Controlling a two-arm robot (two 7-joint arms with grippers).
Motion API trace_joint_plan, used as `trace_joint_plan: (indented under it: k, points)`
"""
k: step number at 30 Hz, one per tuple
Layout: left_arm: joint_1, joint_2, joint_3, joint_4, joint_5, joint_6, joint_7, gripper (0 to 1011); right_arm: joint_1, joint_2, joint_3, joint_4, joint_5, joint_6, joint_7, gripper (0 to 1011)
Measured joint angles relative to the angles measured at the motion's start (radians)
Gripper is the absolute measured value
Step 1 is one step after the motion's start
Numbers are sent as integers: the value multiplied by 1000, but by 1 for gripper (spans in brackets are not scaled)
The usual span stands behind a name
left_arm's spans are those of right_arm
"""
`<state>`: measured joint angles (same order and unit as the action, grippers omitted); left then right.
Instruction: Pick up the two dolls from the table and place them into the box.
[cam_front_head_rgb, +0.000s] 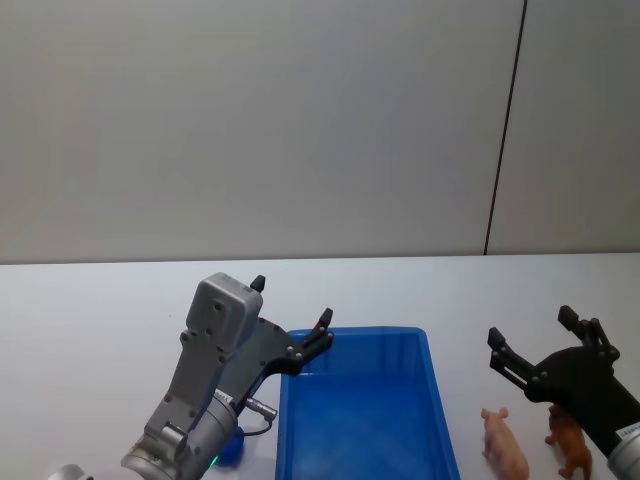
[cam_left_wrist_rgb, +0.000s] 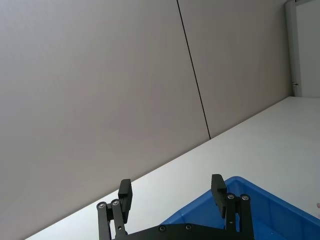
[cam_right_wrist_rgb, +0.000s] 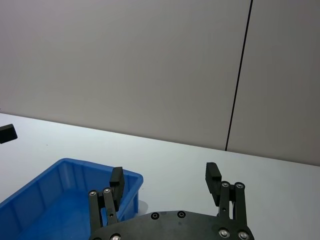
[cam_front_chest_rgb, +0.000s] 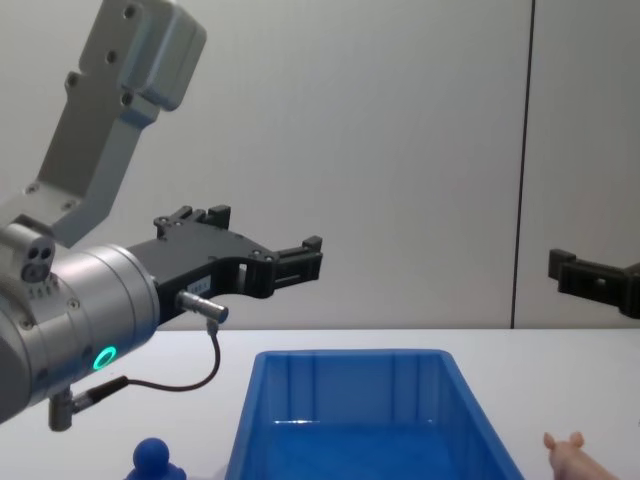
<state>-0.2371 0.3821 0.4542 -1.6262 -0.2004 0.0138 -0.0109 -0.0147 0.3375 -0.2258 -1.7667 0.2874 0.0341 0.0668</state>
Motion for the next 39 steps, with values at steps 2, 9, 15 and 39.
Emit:
trace_joint_plan:
  k: [2,9,15,39]
  points:
    - [0,0,0,0,0,0,0,1001,0,0,0,0,0,0,0,1001]
    - [0,0,0,0,0,0,0,1001,0,0,0,0,0,0,0,1001]
    - [0,0,0,0,0,0,0,1001,0,0,0,0,0,0,0,1001]
    - [0,0,0,0,0,0,0,1001,0,0,0,0,0,0,0,1001]
